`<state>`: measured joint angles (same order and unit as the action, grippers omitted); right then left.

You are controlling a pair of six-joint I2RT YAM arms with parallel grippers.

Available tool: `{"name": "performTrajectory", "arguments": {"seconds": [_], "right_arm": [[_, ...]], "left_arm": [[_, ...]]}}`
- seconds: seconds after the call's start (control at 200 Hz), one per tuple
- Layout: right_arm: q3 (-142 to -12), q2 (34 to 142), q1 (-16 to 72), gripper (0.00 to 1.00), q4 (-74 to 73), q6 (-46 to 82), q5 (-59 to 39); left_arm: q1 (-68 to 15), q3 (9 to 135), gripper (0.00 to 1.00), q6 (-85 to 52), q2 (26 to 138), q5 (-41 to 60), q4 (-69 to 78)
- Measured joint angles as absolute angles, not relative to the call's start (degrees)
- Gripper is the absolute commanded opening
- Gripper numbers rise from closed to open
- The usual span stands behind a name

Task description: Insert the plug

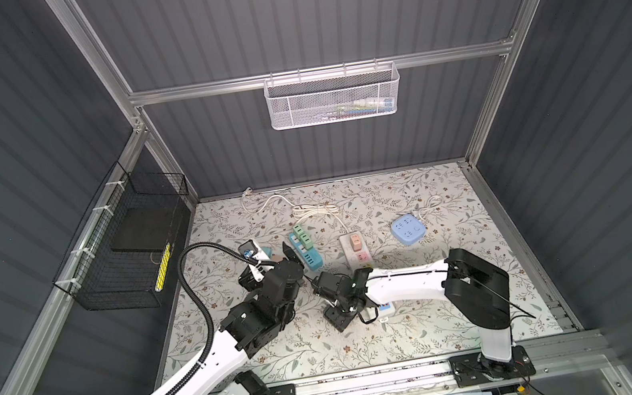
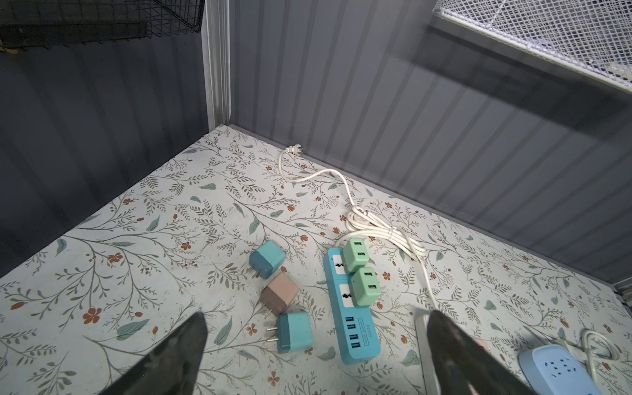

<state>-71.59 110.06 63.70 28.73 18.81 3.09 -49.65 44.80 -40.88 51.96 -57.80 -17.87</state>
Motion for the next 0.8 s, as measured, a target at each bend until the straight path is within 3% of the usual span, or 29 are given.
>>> {"name": "performTrajectory", "arguments": {"seconds": [0.62, 0.76, 0.8], "right_arm": [[-68.2, 103.1, 56.3, 0.69, 25.6, 19.3, 5.8], [-64.8, 93.7, 55.7, 0.83, 24.9, 19.6, 9.4], [-63.4, 90.1, 55.3, 0.97, 24.1, 19.5, 11.6]], "left_arm": [[-49.6, 44.8, 1.00, -38.1, 53.2, -57.5, -16.7], [-49.6, 44.8, 1.00, -36.1, 54.8, -55.4, -16.3], [-49.5, 44.9, 1.00, -35.1, 55.9, -54.3, -16.2]]}}
